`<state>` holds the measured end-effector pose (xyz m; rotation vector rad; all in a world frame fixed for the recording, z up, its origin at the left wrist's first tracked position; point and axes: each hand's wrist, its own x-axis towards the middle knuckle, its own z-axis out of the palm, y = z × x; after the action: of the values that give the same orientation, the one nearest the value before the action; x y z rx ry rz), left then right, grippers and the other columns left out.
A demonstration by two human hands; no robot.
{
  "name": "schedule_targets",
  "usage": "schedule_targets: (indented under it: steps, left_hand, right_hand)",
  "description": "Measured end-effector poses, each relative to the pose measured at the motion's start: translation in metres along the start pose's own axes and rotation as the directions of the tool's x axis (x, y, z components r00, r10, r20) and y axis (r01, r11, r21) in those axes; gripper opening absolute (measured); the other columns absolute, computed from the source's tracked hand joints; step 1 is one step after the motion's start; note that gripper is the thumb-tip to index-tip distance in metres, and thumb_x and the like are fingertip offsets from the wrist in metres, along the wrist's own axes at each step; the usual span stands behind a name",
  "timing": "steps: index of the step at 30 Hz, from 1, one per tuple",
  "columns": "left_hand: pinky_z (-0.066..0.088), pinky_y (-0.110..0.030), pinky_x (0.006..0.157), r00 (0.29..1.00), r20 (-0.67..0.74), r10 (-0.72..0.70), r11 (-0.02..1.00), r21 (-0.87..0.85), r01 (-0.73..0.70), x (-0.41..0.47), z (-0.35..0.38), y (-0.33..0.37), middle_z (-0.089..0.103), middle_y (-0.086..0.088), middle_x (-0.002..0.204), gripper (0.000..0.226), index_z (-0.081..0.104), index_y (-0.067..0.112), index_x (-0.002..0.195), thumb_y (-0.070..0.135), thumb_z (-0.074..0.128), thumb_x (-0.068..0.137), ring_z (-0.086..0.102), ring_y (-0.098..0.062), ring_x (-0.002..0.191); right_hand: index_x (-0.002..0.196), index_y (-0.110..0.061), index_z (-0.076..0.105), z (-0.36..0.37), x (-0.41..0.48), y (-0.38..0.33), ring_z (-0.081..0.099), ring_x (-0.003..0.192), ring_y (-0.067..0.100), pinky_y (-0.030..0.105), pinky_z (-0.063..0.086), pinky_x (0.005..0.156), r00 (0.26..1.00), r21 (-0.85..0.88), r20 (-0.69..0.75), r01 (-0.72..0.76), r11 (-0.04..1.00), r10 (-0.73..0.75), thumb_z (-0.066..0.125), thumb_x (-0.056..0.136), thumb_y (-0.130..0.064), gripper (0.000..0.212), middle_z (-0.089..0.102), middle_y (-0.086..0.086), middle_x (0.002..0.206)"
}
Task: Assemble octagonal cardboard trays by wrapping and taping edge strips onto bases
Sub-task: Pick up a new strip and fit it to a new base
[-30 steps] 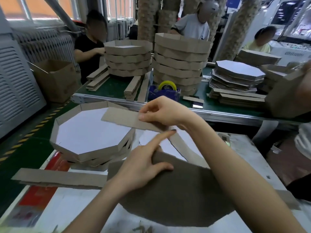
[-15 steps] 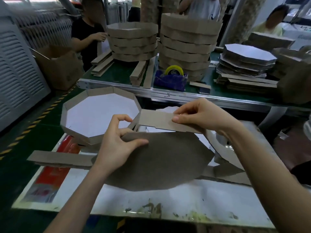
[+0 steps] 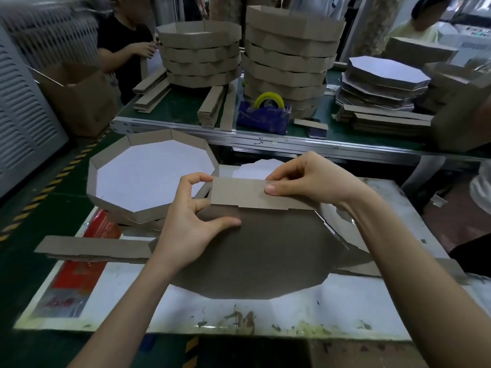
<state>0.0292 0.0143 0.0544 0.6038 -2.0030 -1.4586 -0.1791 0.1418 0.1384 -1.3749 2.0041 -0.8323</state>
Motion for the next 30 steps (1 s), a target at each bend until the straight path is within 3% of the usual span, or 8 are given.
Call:
schedule_targets:
  steps: [9, 13, 15, 17, 20, 24, 26, 30]
  left_hand:
    - [0.053, -0.012, 0.074, 0.999, 0.035, 0.028, 1.0, -0.016, -0.027, 0.0, -0.001, -0.002, 0.074, 0.015, 0.096, 0.089, 0.032, 0.062, 0.124, 0.049, 0.083, 0.052, 0.069, -0.003, 0.092]
    - [0.055, -0.016, 0.077, 0.998, 0.061, 0.021, 1.0, -0.013, -0.02, 0.001, -0.002, -0.004, 0.071, 0.026, 0.095, 0.09, 0.031, 0.062, 0.126, 0.051, 0.081, 0.052, 0.068, 0.0, 0.092]
    - [0.053, -0.017, 0.079, 0.997, 0.076, 0.019, 1.0, 0.015, -0.021, 0.003, -0.003, -0.005, 0.066, 0.036, 0.094, 0.089, 0.029, 0.065, 0.125, 0.051, 0.08, 0.054, 0.066, 0.006, 0.093]
    - [0.05, -0.019, 0.081, 0.995, 0.092, 0.028, 0.998, 0.057, -0.034, 0.005, -0.006, -0.007, 0.061, 0.044, 0.097, 0.089, 0.026, 0.065, 0.126, 0.053, 0.079, 0.055, 0.062, 0.012, 0.096]
    - [0.049, -0.016, 0.079, 0.996, 0.064, 0.056, 0.985, 0.156, -0.066, 0.006, -0.006, -0.008, 0.049, 0.046, 0.104, 0.093, 0.021, 0.062, 0.128, 0.061, 0.076, 0.054, 0.052, 0.016, 0.102]
    - [0.043, -0.022, 0.085, 0.964, -0.042, 0.263, 0.874, 0.432, -0.22, 0.007, 0.001, -0.001, 0.033, 0.024, 0.121, 0.091, 0.025, 0.048, 0.132, 0.073, 0.073, 0.059, 0.038, 0.006, 0.111]
    - [0.038, -0.022, 0.091, 0.913, 0.027, 0.406, 0.769, 0.531, -0.357, 0.011, 0.007, 0.007, 0.034, 0.009, 0.133, 0.08, 0.034, 0.038, 0.133, 0.071, 0.067, 0.067, 0.035, -0.01, 0.121]
    - [0.046, -0.032, 0.088, 0.874, 0.167, 0.457, 0.687, 0.558, -0.466, 0.019, 0.02, 0.021, 0.047, 0.014, 0.127, 0.058, 0.047, 0.036, 0.123, 0.067, 0.059, 0.076, 0.044, -0.01, 0.116]
  right_hand:
    - [0.097, -0.026, 0.079, 0.003, -0.001, 0.0, 0.063, 0.071, -0.006, 0.006, 0.045, 0.065, 1.0, -0.014, 0.001, -0.023, 1.0, 0.023, 0.075, 0.085, -0.033, 0.014, 0.072, -0.02, 0.077]
    - [0.097, -0.027, 0.079, 0.005, 0.001, -0.003, 0.067, 0.085, 0.008, 0.026, 0.054, 0.084, 0.999, -0.029, -0.01, -0.033, 0.999, 0.032, 0.075, 0.084, -0.036, 0.016, 0.076, -0.01, 0.092]
    - [0.096, -0.03, 0.079, 0.008, 0.002, -0.003, 0.068, 0.091, 0.01, 0.039, 0.054, 0.094, 0.999, -0.045, -0.017, -0.042, 0.998, 0.041, 0.074, 0.084, -0.038, 0.015, 0.076, -0.011, 0.095]
    - [0.094, -0.031, 0.079, 0.009, 0.003, -0.003, 0.068, 0.092, 0.009, 0.043, 0.053, 0.096, 0.999, -0.054, -0.018, -0.046, 0.998, 0.045, 0.074, 0.085, -0.039, 0.013, 0.076, -0.012, 0.094]
    - [0.095, -0.029, 0.079, 0.009, 0.004, 0.0, 0.068, 0.087, 0.006, 0.035, 0.054, 0.09, 0.999, -0.039, -0.008, -0.04, 0.998, 0.04, 0.074, 0.085, -0.039, 0.014, 0.076, -0.013, 0.09]
    - [0.095, -0.028, 0.077, 0.009, 0.006, 0.005, 0.062, 0.07, -0.008, 0.008, 0.044, 0.067, 1.0, -0.02, 0.014, 0.004, 1.0, -0.003, 0.074, 0.087, -0.034, 0.011, 0.07, -0.023, 0.072]
    - [0.096, -0.026, 0.077, 0.01, 0.006, 0.006, 0.061, 0.067, -0.008, 0.006, 0.042, 0.064, 1.0, -0.022, 0.01, 0.018, 1.0, -0.018, 0.074, 0.087, -0.033, 0.012, 0.069, -0.024, 0.069]
    - [0.095, -0.024, 0.077, 0.011, 0.003, 0.01, 0.061, 0.067, -0.005, 0.009, 0.046, 0.065, 0.999, -0.01, -0.019, 0.036, 0.999, -0.037, 0.074, 0.087, -0.031, 0.011, 0.071, -0.019, 0.072]
